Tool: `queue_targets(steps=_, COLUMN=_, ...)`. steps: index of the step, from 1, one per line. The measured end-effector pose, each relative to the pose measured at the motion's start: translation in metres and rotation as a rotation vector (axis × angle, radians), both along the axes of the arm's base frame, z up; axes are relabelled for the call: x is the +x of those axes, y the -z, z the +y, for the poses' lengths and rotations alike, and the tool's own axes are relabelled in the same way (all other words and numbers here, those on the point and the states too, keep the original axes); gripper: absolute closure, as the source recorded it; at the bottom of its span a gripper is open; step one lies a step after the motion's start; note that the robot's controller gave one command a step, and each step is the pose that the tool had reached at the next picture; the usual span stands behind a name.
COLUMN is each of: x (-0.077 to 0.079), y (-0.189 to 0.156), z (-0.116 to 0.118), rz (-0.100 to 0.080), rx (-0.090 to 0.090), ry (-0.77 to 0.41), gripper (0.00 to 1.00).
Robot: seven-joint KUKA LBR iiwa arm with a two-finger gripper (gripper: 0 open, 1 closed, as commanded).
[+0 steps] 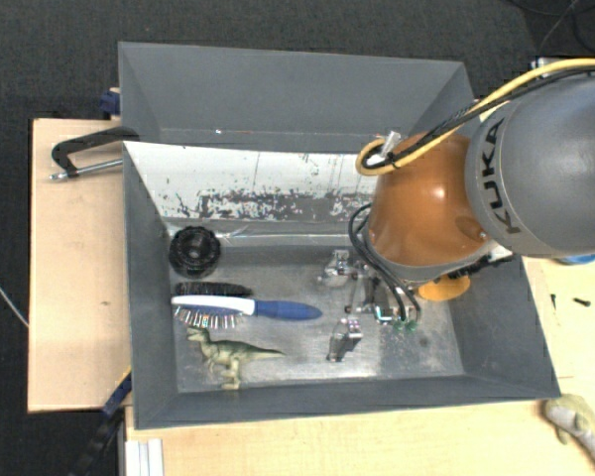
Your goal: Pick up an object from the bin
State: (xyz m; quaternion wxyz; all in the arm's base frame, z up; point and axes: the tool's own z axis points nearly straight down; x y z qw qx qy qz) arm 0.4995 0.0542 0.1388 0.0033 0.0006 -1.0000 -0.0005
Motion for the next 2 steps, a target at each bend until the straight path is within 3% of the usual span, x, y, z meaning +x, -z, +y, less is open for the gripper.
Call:
queue_targets(steps=1, x=0.03, y=0.068, z=0.095, rz=-0.013, rx=0.002, ry=-0.043, gripper=0.0)
queue_targets(steps=2, x=0.031, y=0.037, z=0.115, rz=-0.014, rx=0.003, ry=-0.222, gripper=0.0)
